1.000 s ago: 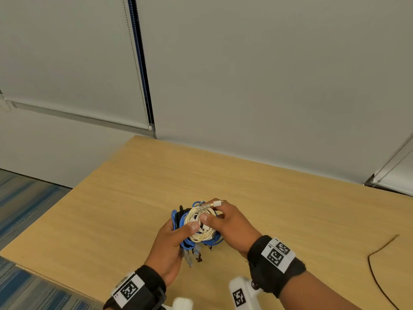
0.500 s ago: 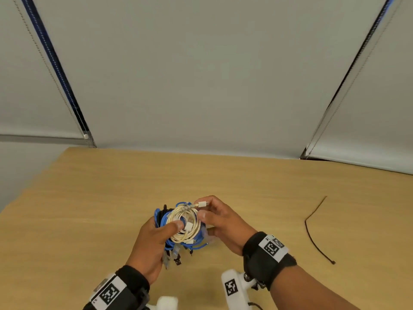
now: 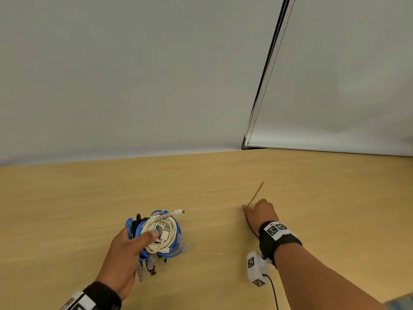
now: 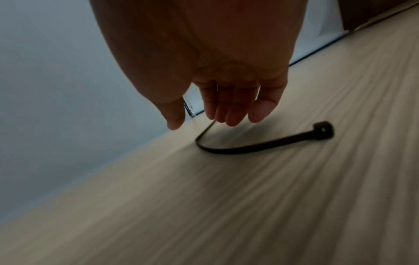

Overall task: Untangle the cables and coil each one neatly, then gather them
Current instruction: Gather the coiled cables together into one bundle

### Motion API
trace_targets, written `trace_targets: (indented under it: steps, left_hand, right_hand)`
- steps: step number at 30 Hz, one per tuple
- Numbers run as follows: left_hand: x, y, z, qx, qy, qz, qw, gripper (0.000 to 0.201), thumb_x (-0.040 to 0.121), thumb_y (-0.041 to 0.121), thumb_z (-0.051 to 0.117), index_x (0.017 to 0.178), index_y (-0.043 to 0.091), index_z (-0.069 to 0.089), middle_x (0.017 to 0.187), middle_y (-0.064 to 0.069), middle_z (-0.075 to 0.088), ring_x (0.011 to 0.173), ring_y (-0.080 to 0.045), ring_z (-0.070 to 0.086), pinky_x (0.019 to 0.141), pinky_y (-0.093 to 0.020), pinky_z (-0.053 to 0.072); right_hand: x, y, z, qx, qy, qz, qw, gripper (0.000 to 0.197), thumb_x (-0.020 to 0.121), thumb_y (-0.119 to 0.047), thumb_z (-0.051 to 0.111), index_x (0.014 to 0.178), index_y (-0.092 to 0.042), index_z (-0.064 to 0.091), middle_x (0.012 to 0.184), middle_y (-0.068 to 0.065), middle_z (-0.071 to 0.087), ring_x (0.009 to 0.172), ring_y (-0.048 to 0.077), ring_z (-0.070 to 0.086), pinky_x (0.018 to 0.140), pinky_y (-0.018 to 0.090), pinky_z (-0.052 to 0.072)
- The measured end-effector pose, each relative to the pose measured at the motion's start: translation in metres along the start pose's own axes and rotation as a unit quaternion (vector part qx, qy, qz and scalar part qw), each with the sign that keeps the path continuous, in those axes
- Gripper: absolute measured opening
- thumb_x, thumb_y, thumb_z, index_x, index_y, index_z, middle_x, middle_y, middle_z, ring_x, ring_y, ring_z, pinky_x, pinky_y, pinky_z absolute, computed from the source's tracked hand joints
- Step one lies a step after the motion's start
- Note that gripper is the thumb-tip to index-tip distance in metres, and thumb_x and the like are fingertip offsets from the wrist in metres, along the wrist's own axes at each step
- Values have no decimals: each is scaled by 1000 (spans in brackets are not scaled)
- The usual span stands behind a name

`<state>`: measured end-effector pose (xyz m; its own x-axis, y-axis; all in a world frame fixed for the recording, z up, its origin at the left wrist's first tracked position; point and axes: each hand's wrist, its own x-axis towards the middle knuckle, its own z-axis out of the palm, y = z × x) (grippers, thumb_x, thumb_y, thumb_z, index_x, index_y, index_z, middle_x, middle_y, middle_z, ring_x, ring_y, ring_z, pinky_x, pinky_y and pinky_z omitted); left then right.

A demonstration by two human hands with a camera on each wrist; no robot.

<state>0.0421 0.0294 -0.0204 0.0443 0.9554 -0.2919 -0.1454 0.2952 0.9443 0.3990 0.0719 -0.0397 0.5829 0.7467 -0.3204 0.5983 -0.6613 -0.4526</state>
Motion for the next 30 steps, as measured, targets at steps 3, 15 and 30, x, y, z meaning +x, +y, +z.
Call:
trace_targets:
  steps: [3, 15, 30]
  left_hand:
    - [-4, 5, -1, 1, -8, -3, 1000, 35, 79, 28, 80, 109, 14, 69, 100, -9, 79, 65, -28, 67, 46, -35, 43]
    - [-2, 26, -69, -49, 151, -1, 987, 73, 80, 24, 84, 140, 1, 49, 138, -16, 62, 126, -35, 59, 109, -61, 42]
    - [-12, 35, -142, -64, 242, 27, 968, 56, 82, 27, 83, 126, 8, 55, 135, -4, 59, 124, -25, 53, 104, -46, 42]
  right_hand:
    - [7, 7, 6, -59, 0, 2, 998, 53, 95, -42, 60, 132, -7, 48, 135, 15, 51, 122, 37, 54, 99, 43, 48]
    - [-108, -110, 24, 197, -248, -296, 901, 14, 86, -15, 57, 93, -26, 52, 87, 6, 76, 54, 10, 51, 54, 27, 42]
    - [-182, -184, 53, -91, -110, -486, 862, 28, 101, -46, 49, 116, -41, 72, 118, -26, 71, 107, 1, 64, 89, 23, 51]
